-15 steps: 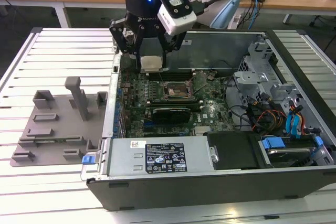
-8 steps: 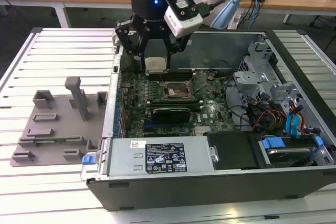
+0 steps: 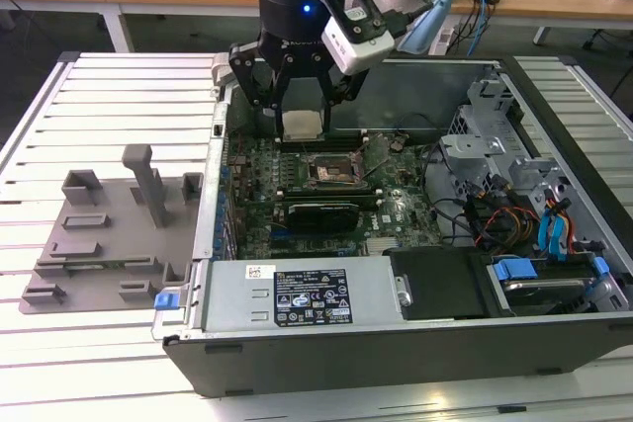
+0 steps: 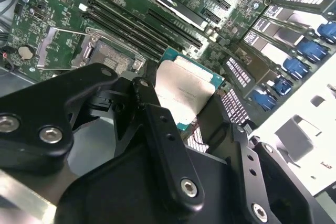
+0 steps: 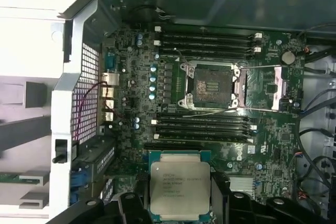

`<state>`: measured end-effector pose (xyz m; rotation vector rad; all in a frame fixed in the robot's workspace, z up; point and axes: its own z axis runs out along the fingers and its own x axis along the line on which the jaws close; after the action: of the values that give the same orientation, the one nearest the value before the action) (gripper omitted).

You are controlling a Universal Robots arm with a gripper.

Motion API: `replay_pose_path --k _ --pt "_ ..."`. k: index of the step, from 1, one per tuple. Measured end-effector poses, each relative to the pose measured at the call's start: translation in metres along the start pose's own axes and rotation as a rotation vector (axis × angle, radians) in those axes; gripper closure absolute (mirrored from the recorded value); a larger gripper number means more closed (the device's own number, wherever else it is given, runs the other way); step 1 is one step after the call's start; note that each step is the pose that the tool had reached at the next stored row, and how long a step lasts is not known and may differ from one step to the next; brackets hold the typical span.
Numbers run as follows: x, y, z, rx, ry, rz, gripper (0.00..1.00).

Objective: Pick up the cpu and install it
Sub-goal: 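Pick up the cpu and move it towards the insertion slot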

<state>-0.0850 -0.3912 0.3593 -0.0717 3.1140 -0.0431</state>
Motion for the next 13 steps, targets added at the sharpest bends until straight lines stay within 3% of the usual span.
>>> replay_pose_path --k 13 --pt "-0.0159 -0.0005 0.0074 0.0038 0.0002 0.0 0.45"
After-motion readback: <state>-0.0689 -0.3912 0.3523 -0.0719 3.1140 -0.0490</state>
